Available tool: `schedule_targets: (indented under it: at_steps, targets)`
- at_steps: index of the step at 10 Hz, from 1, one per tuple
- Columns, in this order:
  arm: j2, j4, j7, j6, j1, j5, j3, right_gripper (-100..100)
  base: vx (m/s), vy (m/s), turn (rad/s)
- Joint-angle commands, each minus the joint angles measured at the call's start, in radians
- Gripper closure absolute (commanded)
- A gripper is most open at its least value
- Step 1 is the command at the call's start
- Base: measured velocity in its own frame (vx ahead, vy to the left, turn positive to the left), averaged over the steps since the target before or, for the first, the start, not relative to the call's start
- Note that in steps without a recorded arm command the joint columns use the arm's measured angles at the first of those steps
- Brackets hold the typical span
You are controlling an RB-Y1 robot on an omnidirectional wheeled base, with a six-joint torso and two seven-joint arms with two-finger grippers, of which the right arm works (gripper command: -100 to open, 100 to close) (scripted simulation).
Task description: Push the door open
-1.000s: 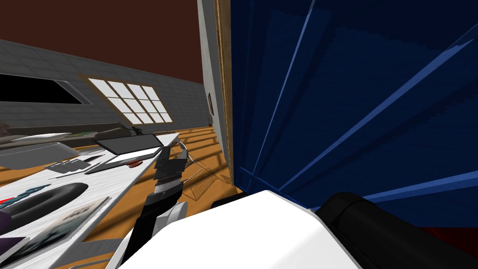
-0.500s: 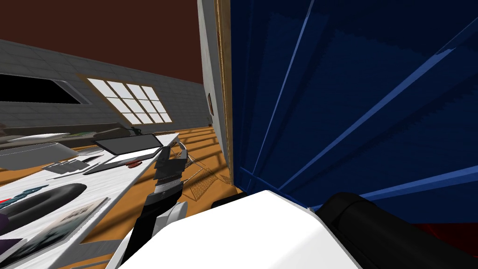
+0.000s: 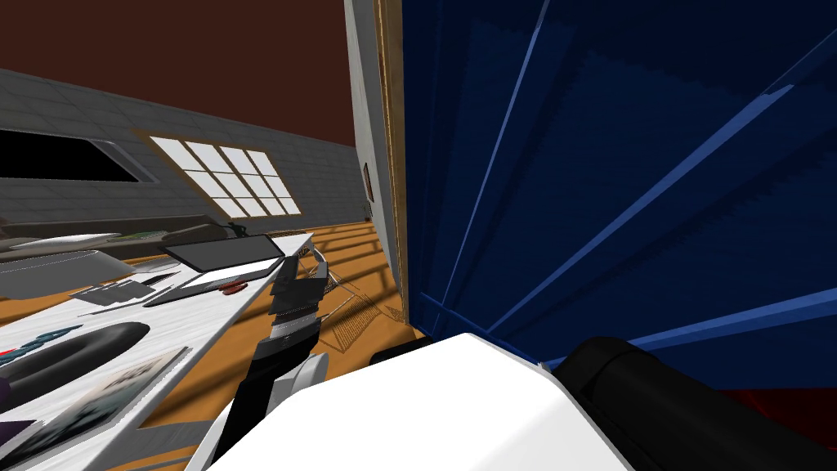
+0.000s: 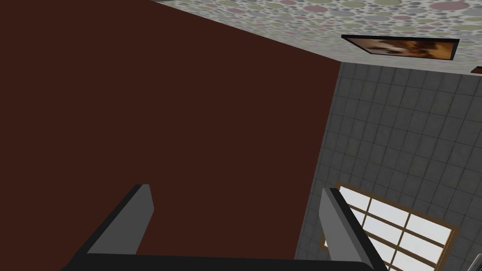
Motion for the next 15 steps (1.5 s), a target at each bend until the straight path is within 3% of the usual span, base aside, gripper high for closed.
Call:
schedule_targets:
  at_steps: [1, 15]
  targets:
    - [0.006, -0.003, 0.0, -0.007, 0.0, 0.003, 0.004, 100, 0.0, 0.0, 0.0]
    - [0.004, 0.002, -0.001, -0.017, 0.007, 0.011, 0.014, 100, 0.006, -0.004, -0.01]
